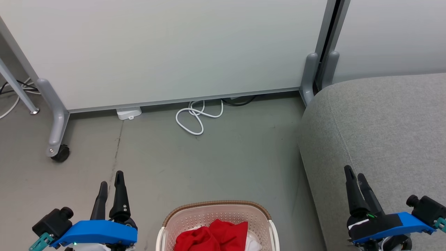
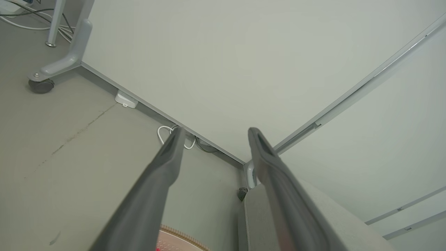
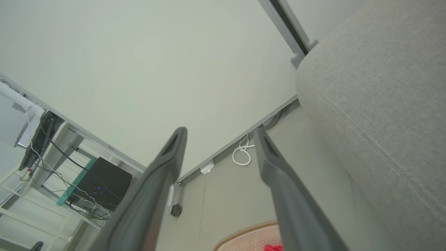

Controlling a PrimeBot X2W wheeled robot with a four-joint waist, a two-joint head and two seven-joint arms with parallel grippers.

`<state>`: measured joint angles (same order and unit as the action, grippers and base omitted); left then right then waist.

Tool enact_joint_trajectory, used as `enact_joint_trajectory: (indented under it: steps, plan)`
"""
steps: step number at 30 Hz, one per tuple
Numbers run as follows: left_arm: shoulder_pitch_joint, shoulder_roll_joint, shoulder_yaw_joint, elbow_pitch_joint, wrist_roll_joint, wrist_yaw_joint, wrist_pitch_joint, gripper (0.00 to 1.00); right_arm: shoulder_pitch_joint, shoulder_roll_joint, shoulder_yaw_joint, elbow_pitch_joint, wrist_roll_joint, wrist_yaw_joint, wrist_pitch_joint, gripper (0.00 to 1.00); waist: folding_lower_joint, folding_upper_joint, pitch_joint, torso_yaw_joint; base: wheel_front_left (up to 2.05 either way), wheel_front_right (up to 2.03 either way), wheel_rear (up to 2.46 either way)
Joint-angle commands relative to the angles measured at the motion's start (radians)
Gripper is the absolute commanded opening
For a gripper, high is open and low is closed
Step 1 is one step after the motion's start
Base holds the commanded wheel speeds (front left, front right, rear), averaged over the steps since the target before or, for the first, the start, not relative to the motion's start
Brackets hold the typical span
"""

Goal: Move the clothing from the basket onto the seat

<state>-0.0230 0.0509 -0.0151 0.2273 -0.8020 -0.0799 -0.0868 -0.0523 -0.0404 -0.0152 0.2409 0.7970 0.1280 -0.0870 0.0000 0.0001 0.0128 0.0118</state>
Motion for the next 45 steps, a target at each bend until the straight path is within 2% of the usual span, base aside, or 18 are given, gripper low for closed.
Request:
enact_joint_trajectory:
  steps: [1,23,45]
  plan:
    - [-0.007,0.006,-0.004,-0.016,0.039,0.001,-0.011,1.0,-0.006,-0.007,0.003,-0.009,-0.036,0.002,-0.011,1.0,0.0,-0.0001,0.001,0.001,0.0,0.0,0.0]
    - [0.01,0.011,-0.036,-0.002,0.313,0.003,-0.073,1.0,-0.006,-0.01,0.012,0.017,-0.288,0.003,-0.064,1.0,0.0,-0.0001,0.002,0.012,0.0,0.0,0.0]
    - [0.016,0.01,-0.057,0.043,0.494,0.007,-0.122,1.0,-0.002,-0.011,0.009,0.032,-0.49,0.003,-0.095,1.0,0.0,-0.0001,-0.001,0.018,0.0,0.0,0.0]
